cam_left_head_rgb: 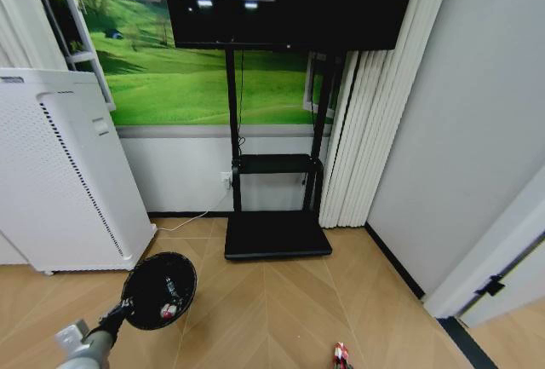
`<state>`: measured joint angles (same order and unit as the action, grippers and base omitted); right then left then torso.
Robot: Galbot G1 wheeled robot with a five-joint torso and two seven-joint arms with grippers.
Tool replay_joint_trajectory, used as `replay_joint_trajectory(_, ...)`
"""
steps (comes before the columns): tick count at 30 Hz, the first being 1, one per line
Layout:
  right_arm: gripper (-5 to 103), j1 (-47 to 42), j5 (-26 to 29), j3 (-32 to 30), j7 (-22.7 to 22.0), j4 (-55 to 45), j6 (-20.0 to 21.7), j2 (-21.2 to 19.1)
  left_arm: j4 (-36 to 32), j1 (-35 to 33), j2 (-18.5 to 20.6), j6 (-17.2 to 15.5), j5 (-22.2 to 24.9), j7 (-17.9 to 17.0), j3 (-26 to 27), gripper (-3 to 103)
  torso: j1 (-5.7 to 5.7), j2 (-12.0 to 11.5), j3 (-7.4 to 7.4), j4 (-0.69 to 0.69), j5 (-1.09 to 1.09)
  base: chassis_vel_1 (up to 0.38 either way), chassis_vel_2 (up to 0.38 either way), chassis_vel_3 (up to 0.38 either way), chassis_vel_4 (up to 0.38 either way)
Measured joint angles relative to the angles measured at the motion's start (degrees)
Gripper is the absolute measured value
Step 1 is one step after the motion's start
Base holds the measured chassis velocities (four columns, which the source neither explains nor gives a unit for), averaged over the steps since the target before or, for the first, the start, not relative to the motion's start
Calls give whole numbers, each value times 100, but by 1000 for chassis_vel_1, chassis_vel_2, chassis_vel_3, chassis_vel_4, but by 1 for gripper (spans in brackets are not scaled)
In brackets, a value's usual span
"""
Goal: Pick up the trash bin and place the garbage on the floor into it.
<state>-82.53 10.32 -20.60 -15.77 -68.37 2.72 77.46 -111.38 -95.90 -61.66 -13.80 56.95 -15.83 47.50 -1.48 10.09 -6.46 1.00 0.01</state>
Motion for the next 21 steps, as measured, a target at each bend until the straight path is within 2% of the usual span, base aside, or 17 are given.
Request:
replay_joint_trajectory(3, 1, -23, -1, 1, -18, -20, 0, 6, -6, 11, 6, 0, 0, -6, -9, 4, 0, 0, 0, 0, 0, 0, 0, 0, 0)
replay_joint_trajectory(16, 1, -136, 120, -34, -55, -418, 21, -23, -13, 167, 55, -2, -41, -80, -243, 4, 0, 0, -1, 0, 0, 0, 0, 0, 0)
replay_joint_trajectory(21, 0, -268, 276, -62, -173, -939, -39, -67, -13, 228, 78, -9, -108, -103, -466, 4, 0, 0, -1, -1, 1, 0, 0, 0, 0)
